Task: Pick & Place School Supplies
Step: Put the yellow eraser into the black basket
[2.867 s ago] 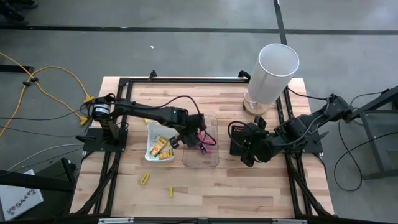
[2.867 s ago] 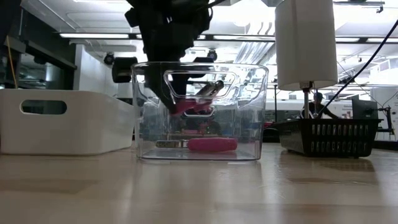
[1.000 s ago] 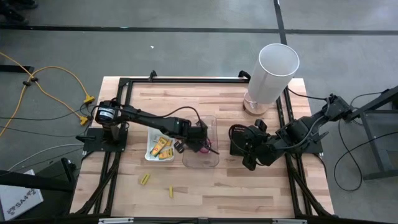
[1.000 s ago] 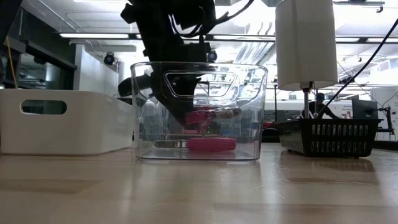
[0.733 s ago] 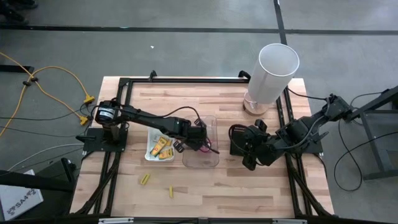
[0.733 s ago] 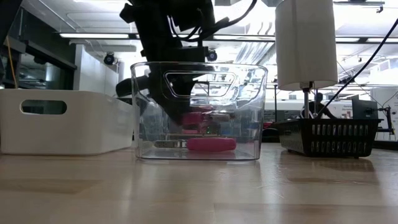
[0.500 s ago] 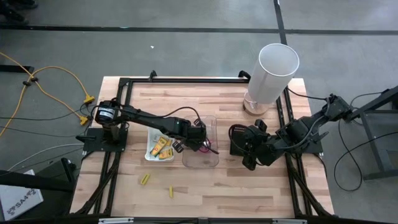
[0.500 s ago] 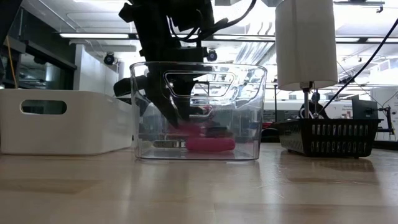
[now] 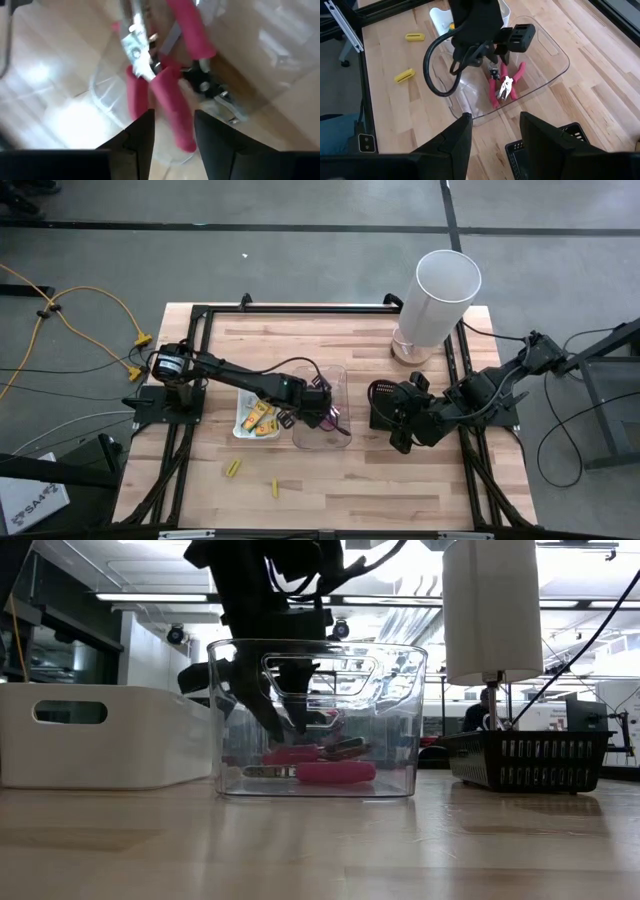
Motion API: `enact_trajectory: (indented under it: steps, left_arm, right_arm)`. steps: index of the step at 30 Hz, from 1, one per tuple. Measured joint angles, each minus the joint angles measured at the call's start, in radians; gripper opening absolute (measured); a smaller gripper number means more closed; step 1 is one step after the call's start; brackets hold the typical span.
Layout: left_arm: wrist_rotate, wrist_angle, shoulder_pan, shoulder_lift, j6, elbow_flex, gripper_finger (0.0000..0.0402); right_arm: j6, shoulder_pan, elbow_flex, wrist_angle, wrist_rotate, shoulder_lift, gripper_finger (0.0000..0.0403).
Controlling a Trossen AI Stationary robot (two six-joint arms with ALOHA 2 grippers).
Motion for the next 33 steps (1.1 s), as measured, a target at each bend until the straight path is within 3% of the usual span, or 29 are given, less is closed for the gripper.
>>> enact_trajectory:
  steps: [10, 16, 21, 26, 33]
  left_arm:
    - [-0.207, -0.008, -0.032, 0.0, -0.011, 0.076, 0.0131]
    - [-0.279, -0.079, -0.087, 0.0, -0.051, 0.127, 0.0114]
    - [-0.278, -0.166, -0.125, -0.003, -0.098, 0.159, 0.0094]
    - [-0.171, -0.23, -0.125, -0.07, -0.284, 0.168, 0.0081]
    - [0.11, -0.268, -0.045, -0.264, -0.46, 0.169, 0.0058]
  right_arm:
    - [0.0, 0.0, 0.0, 0.0, 0.0, 0.0, 0.0158]
    - [0.0, 0.0, 0.0, 0.0, -0.004, 0.0, 0.0158]
    - [-0.001, 0.0, 0.0, 0.0, -0.004, 0.0, 0.0158]
    - [-0.002, 0.0, 0.0, -0.001, -0.004, 0.0, 0.0158]
    - [0.0, 0.0, 0.0, -0.037, -0.004, 0.0, 0.0158]
